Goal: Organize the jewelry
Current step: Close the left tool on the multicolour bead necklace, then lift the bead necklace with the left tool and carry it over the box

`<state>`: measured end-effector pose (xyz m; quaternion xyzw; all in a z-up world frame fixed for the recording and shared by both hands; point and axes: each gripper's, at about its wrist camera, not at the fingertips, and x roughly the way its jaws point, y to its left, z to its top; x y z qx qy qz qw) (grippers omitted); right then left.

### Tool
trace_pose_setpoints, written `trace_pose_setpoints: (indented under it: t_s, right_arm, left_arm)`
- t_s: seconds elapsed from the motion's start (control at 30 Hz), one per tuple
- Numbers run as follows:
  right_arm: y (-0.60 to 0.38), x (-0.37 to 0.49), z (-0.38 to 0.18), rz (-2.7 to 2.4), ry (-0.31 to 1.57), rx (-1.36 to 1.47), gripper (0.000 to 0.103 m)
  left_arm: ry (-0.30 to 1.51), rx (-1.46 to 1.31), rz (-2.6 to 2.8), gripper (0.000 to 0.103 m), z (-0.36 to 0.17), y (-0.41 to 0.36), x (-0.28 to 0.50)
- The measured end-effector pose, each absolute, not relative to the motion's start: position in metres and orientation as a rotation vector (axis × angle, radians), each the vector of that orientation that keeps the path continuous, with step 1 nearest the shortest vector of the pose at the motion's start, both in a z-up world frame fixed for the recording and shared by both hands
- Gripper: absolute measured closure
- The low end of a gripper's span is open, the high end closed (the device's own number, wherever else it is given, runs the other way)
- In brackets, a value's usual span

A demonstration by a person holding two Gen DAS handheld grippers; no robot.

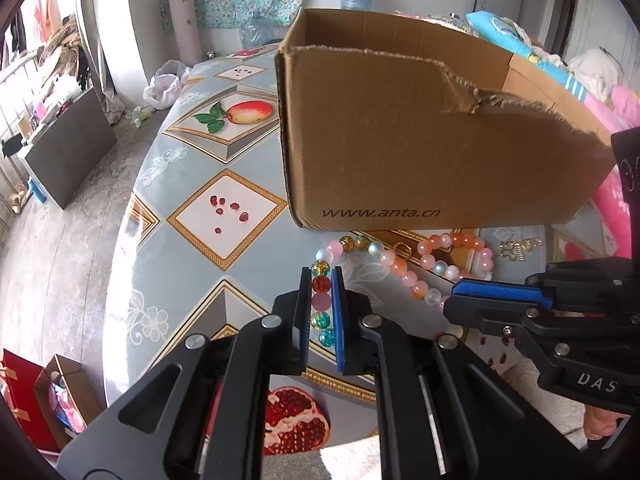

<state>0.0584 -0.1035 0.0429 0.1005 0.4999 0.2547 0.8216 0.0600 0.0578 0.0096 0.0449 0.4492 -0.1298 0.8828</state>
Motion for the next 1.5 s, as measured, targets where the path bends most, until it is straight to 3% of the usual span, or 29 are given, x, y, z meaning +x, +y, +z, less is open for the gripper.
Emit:
trace_pose_setpoints:
  t_s: [0.23,0.3,0.83,0.93,1.07,1.37,1.5]
  right_arm:
    - [-0.108,0.046,0.061,0.565,1.011,0.231,0.095]
    - [-0.109,0.043,0.067,0.577,0.996,0.235,0.102]
    - [-0.147,0.027,0.085,0.631,0.949,0.371,0.102]
    - [-0.154,0.021,0.084,0.636,0.942,0.385,0.097]
    - [-0.164,0.017,0.078,0.64,0.94,0.438,0.079]
    - [-0.179,0.013,0.078,0.703,0.904,0.542,0.077]
    - [-0.183,0.008,0.084,0.728,0.875,0.573,0.072]
  left_arm:
    - [0.903,0.086,-0.278,0.095,0.037,0.062,0.043]
    - [0.888,0.088,-0.279,0.095,0.046,0.062,0.037]
    - [0.814,0.111,-0.298,0.095,0.089,0.046,0.016]
    - [0.803,0.115,-0.304,0.095,0.096,0.044,0.015]
    - [0.781,0.121,-0.313,0.095,0.111,0.039,0.012]
    - [0.728,0.122,-0.365,0.095,0.144,0.025,0.001]
    - [0.715,0.121,-0.401,0.095,0.154,0.015,-0.006]
